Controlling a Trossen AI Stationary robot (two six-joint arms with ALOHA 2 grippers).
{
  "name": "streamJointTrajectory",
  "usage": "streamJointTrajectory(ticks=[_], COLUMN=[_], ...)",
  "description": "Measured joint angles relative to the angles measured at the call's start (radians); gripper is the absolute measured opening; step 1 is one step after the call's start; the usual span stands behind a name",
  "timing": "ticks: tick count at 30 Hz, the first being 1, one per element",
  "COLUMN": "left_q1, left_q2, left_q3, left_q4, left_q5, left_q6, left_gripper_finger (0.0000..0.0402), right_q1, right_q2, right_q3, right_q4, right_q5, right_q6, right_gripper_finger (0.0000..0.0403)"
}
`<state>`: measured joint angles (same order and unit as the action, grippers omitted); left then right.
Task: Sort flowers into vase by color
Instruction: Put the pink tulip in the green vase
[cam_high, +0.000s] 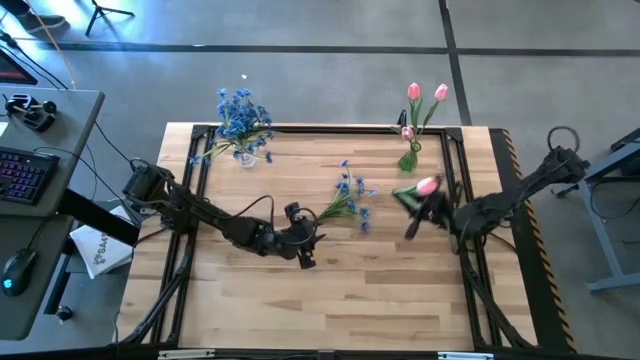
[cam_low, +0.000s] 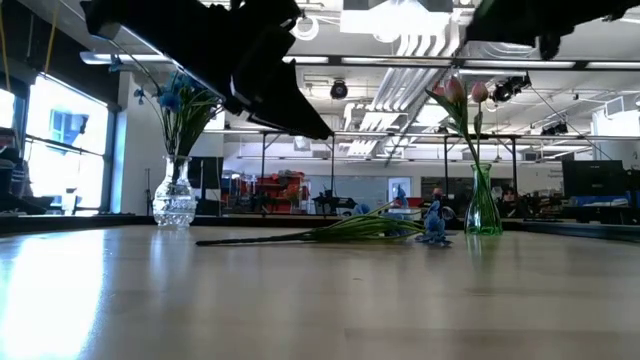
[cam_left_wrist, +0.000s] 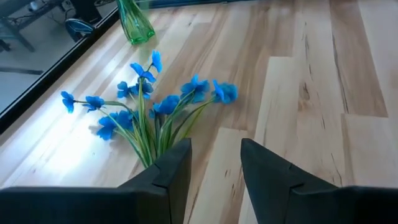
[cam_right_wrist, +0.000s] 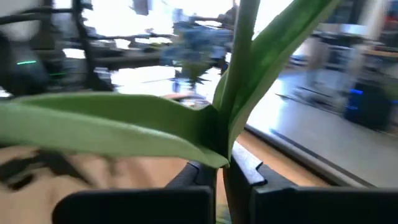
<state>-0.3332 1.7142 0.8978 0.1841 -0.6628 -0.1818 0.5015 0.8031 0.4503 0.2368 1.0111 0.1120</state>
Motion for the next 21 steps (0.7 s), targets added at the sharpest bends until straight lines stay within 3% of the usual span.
streamJointTrajectory(ticks=[5, 11, 16, 21], left_q1=[0.0, 0.0, 0.0, 0.001], left_q2=[0.0, 0.0, 0.0, 0.0], left_q3=[0.0, 0.0, 0.0, 0.0], left_q4=[0.0, 0.001, 0.001, 0.0], left_q5=[0.001, 0.001, 0.001, 0.001], left_q6=[0.0, 0.0, 0.0, 0.0], left_gripper_finger=[0.0129, 0.0129, 0.0129, 0.0129], right_q1=[-0.001, -0.095, -0.222, -0.35], right_q2=[-0.142, -0.123, -0.096, -0.099], right_q3=[0.201, 0.462, 0.583, 0.622], right_q4=[-0.582, -1.119, -1.343, -1.383], right_q5=[0.129, 0.132, 0.114, 0.109], right_q6=[0.209, 0.442, 0.502, 0.437], right_gripper_finger=[0.0001, 0.0001, 0.0, 0.0])
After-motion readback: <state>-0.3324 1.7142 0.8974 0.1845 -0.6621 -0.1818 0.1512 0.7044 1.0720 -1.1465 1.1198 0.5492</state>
